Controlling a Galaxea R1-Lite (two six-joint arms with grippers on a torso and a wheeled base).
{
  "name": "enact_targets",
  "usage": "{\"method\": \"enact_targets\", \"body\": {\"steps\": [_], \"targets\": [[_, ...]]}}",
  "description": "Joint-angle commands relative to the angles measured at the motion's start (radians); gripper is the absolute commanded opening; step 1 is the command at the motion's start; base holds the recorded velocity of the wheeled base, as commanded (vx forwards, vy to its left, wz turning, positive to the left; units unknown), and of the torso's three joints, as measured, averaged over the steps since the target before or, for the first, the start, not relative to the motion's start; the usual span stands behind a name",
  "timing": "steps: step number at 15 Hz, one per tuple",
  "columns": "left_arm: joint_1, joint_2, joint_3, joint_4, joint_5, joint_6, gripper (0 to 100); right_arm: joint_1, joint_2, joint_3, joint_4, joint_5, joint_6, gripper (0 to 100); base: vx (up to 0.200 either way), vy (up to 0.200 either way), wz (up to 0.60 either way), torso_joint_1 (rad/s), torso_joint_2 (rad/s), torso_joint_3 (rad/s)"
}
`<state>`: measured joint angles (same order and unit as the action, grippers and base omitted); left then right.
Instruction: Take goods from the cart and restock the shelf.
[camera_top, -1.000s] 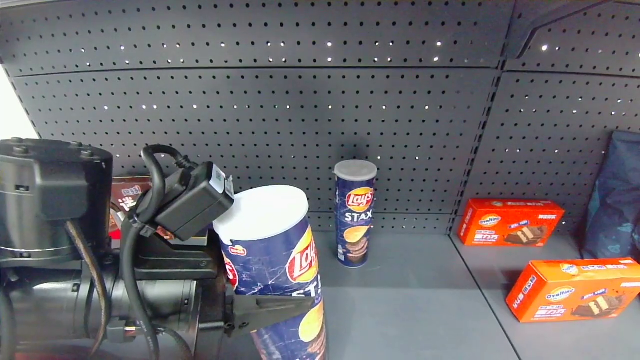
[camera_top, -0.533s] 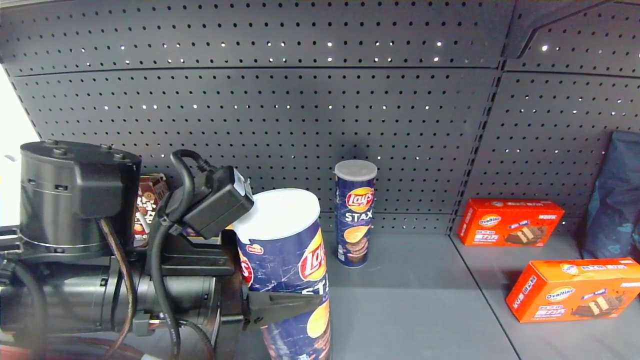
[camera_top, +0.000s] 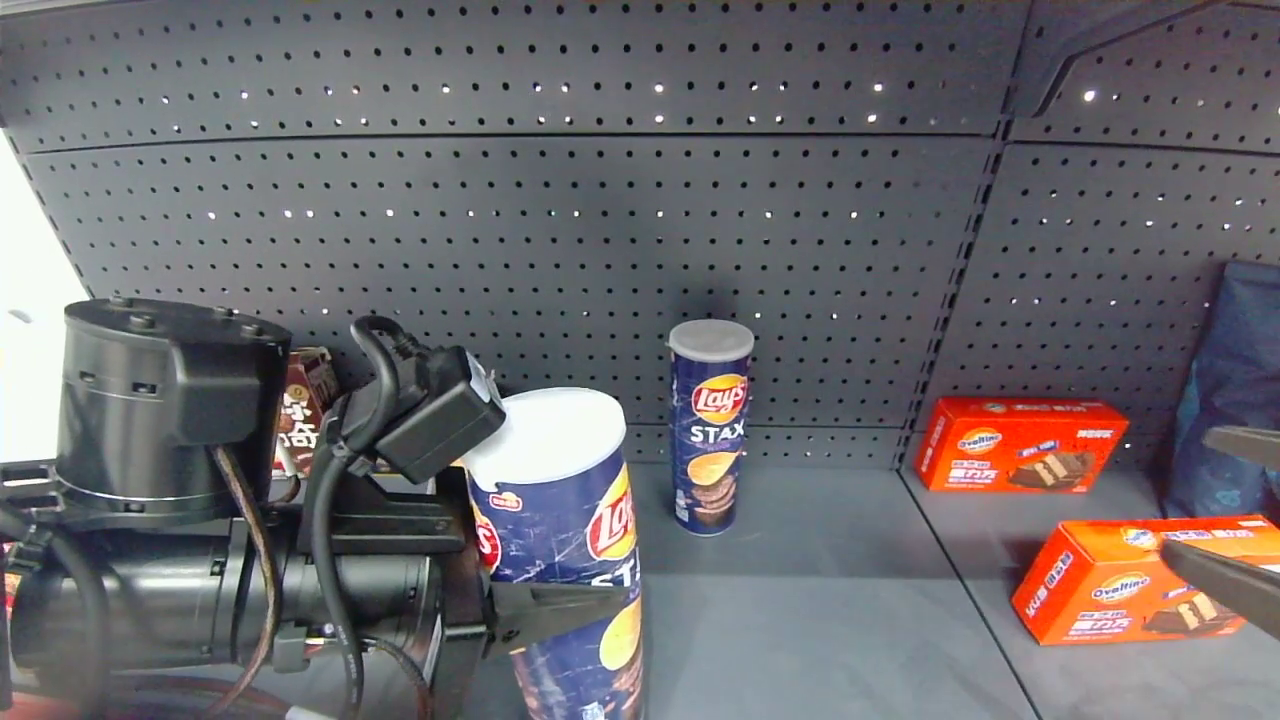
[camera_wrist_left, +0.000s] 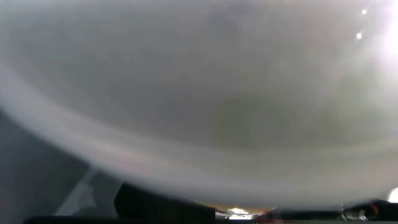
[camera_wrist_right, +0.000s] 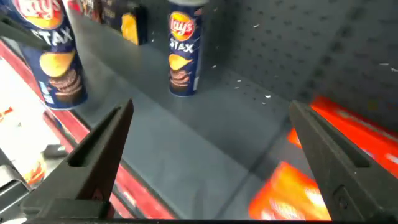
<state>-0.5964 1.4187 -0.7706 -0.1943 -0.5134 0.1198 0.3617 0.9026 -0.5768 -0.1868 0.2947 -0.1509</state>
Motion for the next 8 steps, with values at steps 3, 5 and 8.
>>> {"method": "enact_targets", "body": {"steps": [3, 5, 8], "targets": [[0.05, -0.001, -0.004, -0.001, -0.002, 0.0, 0, 0.091, 0.289, -0.055, -0.088, 0.006, -0.009, 100, 0.0, 0.0, 0.0, 0.0, 0.0, 0.0], [0.061, -0.001, -0.004, -0.002, 0.0, 0.0, 0, 0.135, 0.365, -0.087, -0.111, 0.004, -0.004, 100, 0.0, 0.0, 0.0, 0.0, 0.0, 0.0], [0.061, 0.0, -0.004, -0.007, 0.0, 0.0, 0, 0.145, 0.492, -0.098, -0.281, 0.0, -0.001, 100, 0.0, 0.0, 0.0, 0.0, 0.0, 0.0]]}}
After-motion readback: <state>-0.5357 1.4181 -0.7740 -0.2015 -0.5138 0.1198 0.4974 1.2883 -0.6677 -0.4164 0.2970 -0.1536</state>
